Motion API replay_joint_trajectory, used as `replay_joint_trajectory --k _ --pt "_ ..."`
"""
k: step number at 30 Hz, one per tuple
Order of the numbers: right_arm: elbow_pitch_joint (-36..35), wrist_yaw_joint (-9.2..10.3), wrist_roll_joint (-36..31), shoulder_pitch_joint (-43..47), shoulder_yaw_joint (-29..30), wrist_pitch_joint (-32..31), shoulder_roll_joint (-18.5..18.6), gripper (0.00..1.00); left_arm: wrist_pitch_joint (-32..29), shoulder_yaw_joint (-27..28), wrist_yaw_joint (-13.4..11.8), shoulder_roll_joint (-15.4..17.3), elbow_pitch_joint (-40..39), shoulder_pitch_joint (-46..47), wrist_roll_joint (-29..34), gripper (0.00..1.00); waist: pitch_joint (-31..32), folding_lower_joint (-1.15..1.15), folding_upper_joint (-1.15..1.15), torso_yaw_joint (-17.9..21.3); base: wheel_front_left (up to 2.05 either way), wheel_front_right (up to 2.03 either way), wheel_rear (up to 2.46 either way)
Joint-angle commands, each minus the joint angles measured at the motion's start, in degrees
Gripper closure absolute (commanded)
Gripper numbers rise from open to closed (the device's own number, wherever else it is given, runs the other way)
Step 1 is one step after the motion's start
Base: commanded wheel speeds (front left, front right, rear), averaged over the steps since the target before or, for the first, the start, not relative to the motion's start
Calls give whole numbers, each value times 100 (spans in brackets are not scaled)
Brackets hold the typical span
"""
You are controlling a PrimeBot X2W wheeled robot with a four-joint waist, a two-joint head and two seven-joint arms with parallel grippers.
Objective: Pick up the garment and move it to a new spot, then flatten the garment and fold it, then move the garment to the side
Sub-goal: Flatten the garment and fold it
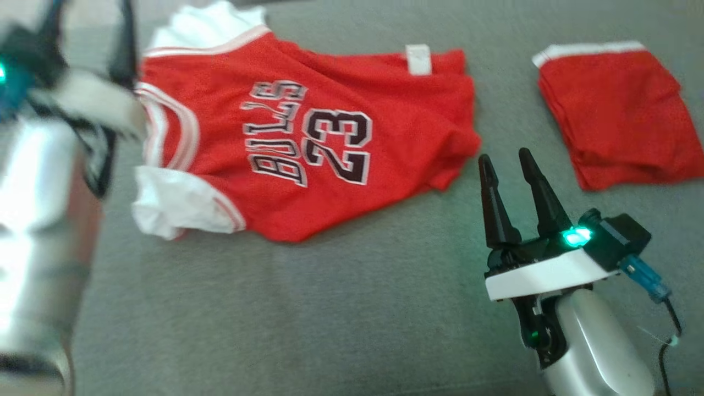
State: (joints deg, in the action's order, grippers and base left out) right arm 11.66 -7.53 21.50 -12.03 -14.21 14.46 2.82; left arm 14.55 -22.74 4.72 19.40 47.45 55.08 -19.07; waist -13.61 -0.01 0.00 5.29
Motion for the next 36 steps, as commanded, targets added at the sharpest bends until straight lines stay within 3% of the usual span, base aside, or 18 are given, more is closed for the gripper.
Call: replay_joint_trajectory --k 1,11,19,25,32,36 --pt "-151 4 -49 30 -88 54 6 0 41 104 -26 254 -349 -57 70 0 373 1 0 -376 0 0 0" --pt "-8 4 -149 308 71 54 6 0 44 273 -835 147 -2678 -3056 198 0 885 1 0 -837 0 0 0" --pt "83 4 -179 487 51 54 6 0 44 320 -1305 -224 -3635 -4620 228 0 1086 1 0 -905 0 0 0" --pt "459 4 -469 82 456 -42 6 0 44 297 -1285 -332 -3814 -4671 227 0 897 1 0 -1000 0 0 0" --pt "1430 4 -627 -844 1228 -861 6 0 44 243 -1214 -477 -3793 -4491 216 0 540 1 0 -1175 0 0 0" --pt "2581 4 -744 -1631 1875 -1426 6 0 44 204 -1101 -632 -3681 -4333 221 0 311 1 0 -1355 0 0 0"
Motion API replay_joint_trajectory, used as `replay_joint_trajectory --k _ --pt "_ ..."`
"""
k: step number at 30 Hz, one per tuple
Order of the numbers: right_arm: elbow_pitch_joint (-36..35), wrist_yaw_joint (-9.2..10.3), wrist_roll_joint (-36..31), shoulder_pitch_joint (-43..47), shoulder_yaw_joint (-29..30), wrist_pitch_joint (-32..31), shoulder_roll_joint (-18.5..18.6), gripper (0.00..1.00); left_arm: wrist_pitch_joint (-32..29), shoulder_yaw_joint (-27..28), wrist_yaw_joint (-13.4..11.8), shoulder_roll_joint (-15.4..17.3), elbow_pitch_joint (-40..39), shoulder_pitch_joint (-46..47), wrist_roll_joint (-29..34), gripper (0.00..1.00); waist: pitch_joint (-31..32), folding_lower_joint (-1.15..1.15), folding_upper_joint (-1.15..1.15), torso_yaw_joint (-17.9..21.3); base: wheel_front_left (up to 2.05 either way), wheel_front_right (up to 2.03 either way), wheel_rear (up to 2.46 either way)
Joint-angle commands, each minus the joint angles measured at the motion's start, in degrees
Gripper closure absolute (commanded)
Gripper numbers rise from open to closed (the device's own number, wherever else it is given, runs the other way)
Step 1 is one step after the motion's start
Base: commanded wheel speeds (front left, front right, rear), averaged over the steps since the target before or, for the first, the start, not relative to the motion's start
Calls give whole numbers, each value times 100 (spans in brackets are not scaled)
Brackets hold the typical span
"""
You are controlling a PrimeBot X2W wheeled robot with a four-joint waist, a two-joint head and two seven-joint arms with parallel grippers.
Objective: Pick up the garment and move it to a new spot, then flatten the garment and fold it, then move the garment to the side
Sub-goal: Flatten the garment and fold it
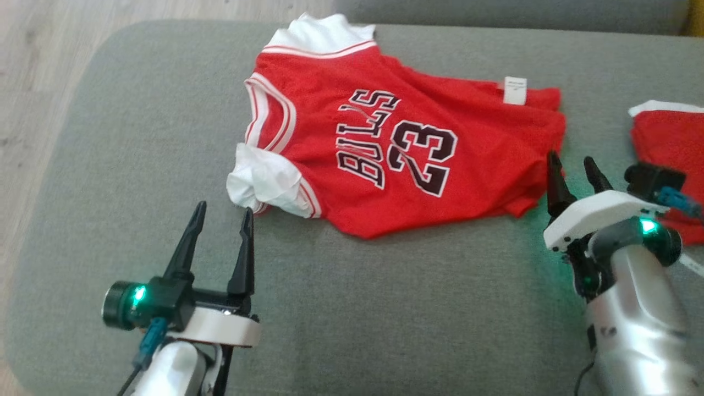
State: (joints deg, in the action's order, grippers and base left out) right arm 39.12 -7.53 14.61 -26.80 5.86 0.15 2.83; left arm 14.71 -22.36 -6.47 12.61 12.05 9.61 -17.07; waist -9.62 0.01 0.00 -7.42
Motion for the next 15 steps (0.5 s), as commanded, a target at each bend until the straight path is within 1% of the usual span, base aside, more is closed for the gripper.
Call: replay_joint_trajectory --k 1,3,4,7,10,11,12,15 --pt "73 4 -106 -304 -8 -74 5 0 29 154 42 14 -118 240 30 0 -124 -1 0 -122 0 0 0" --pt "551 4 -232 -596 247 -207 5 0 29 138 82 -48 -76 282 49 0 -182 -1 0 -192 0 0 0" --pt "1002 4 -313 -886 424 -316 5 0 29 142 118 -110 -41 326 63 0 -238 -1 0 -262 0 0 0" --pt "1573 4 -532 -1267 577 -425 5 0 29 162 179 -196 9 406 87 0 -317 -1 0 -361 0 0 0" --pt "1976 4 -793 -1575 655 -494 5 0 29 189 246 -283 62 492 116 0 -381 -1 0 -460 0 0 0" --pt "2062 4 -929 -1658 673 -498 5 40 29 205 263 -309 74 517 126 0 -402 -1 0 -490 0 0 0" --pt "2107 4 -1102 -1731 691 -476 6 100 29 220 279 -336 82 541 137 0 -426 -1 0 -522 0 0 0" --pt "2100 4 -1561 -1956 718 -317 27 100 29 264 319 -426 84 594 178 0 -490 -1 0 -630 0 0 0"
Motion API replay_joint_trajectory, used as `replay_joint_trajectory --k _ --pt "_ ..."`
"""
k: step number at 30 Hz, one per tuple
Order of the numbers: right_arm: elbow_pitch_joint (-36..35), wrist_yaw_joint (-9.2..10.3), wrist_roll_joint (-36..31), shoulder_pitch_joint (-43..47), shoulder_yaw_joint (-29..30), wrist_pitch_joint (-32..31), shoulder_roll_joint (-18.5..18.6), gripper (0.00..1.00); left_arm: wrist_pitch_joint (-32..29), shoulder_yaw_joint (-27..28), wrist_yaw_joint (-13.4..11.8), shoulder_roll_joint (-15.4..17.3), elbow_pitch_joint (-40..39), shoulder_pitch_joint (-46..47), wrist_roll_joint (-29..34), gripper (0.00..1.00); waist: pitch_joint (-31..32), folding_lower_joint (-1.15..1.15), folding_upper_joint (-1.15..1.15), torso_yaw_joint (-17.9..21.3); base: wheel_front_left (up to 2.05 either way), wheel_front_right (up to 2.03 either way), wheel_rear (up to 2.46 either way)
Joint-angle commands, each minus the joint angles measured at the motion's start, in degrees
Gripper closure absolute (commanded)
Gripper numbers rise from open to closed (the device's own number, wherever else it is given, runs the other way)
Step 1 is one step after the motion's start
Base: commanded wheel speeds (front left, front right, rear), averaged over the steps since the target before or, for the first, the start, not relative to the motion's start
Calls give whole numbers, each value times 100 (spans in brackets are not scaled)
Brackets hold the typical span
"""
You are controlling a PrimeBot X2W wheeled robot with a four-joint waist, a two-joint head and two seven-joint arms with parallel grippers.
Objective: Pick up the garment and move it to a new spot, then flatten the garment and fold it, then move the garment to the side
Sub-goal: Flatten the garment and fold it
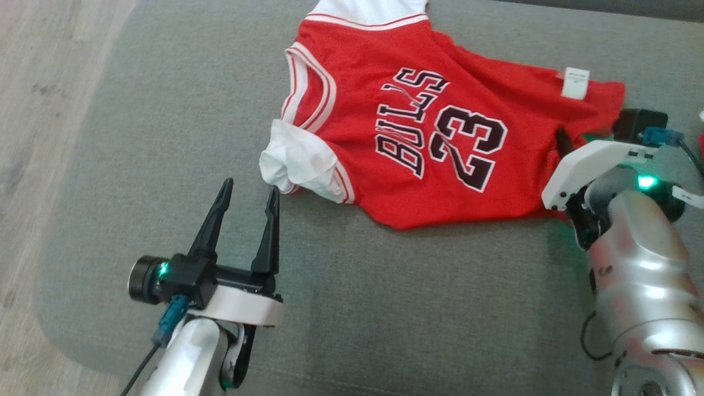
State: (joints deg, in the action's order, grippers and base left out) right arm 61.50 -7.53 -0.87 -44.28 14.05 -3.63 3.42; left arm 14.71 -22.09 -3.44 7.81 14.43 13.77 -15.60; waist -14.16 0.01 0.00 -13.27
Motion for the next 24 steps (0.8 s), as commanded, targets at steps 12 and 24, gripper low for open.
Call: replay_joint_trajectory --k 12,24 --pt "-92 4 -1138 -1392 -16 346 473 100 29 408 206 -195 -173 249 165 0 -219 -1 0 -469 0 0 0" --pt "442 4 -1596 -1852 -166 608 596 0 29 642 293 -331 -217 252 264 0 -237 -1 0 -348 0 0 0"
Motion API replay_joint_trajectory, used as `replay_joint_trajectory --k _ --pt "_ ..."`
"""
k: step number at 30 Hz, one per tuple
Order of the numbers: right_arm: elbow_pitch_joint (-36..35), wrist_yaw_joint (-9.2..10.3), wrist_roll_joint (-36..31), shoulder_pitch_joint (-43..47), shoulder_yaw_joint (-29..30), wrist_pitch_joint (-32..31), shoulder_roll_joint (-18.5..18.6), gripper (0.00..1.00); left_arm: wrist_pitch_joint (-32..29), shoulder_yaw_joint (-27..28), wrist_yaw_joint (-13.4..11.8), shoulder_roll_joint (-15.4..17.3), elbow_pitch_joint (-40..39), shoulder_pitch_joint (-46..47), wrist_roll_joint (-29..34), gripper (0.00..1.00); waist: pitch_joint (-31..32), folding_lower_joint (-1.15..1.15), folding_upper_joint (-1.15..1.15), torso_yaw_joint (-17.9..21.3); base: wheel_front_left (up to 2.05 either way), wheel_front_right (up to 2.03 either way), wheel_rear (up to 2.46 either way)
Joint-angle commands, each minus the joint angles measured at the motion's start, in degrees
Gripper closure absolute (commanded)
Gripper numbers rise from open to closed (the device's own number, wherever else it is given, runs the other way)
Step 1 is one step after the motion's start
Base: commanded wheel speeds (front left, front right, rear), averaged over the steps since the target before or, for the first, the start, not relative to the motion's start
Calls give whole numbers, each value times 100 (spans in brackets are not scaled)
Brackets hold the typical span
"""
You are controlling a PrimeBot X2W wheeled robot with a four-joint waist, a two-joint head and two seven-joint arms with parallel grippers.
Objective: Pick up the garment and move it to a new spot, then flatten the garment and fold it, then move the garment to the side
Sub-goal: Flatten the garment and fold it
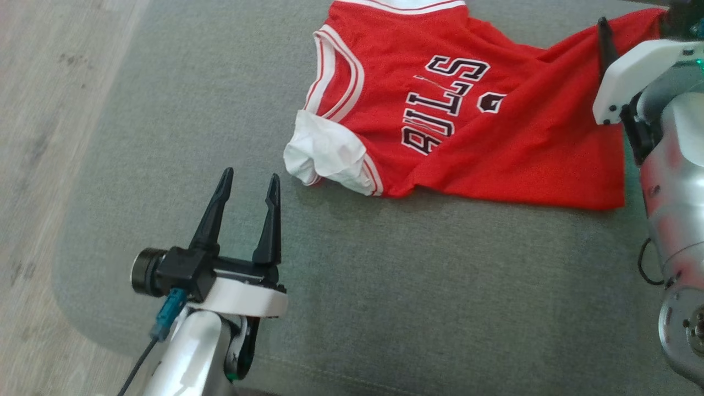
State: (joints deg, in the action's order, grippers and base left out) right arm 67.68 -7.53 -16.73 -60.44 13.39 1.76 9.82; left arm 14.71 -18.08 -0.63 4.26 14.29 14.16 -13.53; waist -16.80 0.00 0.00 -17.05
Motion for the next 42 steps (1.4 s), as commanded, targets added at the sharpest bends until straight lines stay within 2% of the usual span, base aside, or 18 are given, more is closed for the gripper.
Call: replay_joint_trajectory --k 1,7,11,16,19,24,27,31,37,42 --pt "-124 4 0 -226 -115 111 -40 0 29 264 19 16 -203 208 69 0 58 0 0 70 0 0 0" --pt "99 4 244 -47 -154 569 -119 0 29 408 51 -10 -206 133 158 0 332 0 0 383 0 0 0" --pt "146 4 522 130 -207 975 -314 0 29 512 60 -10 -212 49 216 0 550 0 0 642 0 0 0" --pt "-116 4 999 479 -366 1275 -580 0 29 618 71 2 -234 -73 282 0 787 0 0 965 0 0 0" --pt "-538 4 1442 872 -591 1315 -673 0 29 653 78 2 -234 -149 313 0 910 0 0 1123 0 0 0" --pt "-2040 4 2884 2109 -1504 1321 -691 0 29 719 77 -4 -206 -273 332 0 1087 0 0 1306 0 0 0" --pt "-2965 4 3214 3101 -1898 1322 -692 0 29 743 69 -8 -214 -410 341 0 1147 0 0 1419 0 0 0" --pt "-3819 4 3428 4168 -2098 1322 -693 0 29 724 80 -21 -219 -528 359 0 1172 0 0 1484 0 0 0" --pt "-4282 4 3492 4704 -2137 1323 -693 0 29 702 121 -33 -222 -516 375 0 1109 0 0 1450 0 0 0" --pt "-4139 4 3508 4549 -2059 1160 -693 0 29 660 155 -46 -213 -442 391 0 973 0 0 1279 0 0 0"
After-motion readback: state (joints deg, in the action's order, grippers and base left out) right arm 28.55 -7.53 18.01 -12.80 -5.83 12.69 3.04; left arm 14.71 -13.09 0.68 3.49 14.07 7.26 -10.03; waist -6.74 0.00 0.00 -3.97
